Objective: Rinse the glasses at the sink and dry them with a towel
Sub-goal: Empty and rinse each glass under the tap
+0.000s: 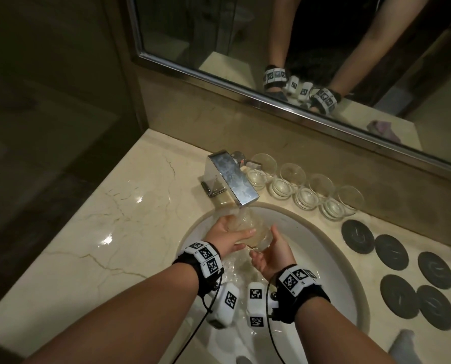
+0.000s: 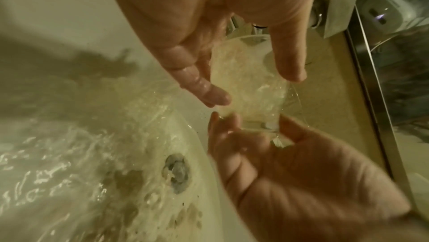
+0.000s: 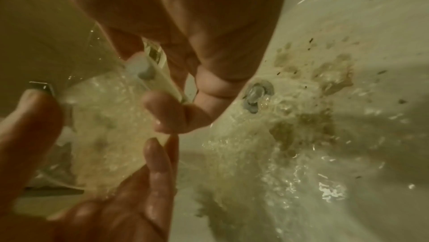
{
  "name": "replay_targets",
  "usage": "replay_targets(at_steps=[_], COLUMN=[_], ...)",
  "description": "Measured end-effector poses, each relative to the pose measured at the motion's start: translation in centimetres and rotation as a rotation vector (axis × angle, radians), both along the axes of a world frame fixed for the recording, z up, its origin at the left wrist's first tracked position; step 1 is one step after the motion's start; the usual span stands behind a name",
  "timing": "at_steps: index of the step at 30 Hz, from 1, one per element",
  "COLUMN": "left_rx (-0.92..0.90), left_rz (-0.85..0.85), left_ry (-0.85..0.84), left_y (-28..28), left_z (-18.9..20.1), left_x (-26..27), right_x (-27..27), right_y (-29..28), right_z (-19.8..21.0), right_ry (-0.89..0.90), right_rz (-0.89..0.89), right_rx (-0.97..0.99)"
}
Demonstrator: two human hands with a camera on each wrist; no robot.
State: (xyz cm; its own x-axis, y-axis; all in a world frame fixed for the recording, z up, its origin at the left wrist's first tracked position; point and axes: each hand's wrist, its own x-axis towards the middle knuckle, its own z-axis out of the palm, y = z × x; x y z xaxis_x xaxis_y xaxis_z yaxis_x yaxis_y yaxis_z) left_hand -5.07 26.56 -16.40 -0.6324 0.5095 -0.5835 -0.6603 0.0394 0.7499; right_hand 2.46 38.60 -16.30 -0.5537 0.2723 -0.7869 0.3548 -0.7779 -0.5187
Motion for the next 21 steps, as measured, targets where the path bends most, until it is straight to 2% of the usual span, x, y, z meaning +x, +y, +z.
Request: replay_targets(at_steps=[4, 9, 13, 19, 21], left_rx=[-0.007, 0.056, 0.037, 0.078, 0.063], left_rz=[0.063, 0.012, 0.042, -0.002, 0.028], left_ry=[-0.009, -0.021, -0.032, -0.057, -0.047], left_y=[0.1, 0.0, 0.3, 0.1, 0.1], left_z=[0.1, 0.6, 0.7, 1.0, 1.0], left_x=[0.3, 0.4, 0.6, 0.5, 0.6], right_x=[-0.4, 0.5, 0.3, 0.7, 0.5], right_y=[0.0, 0.3, 0.1, 0.4, 0.2], right_z=[-0.1, 0.0, 0.2, -0.1, 0.5], right_ry=[0.001, -0.042, -0.031, -0.087, -0.037], right_rz=[-0.023, 0.022, -0.051, 0.069, 0.04], right_rx=[0.014, 0.094, 0.056, 0.098, 0.05])
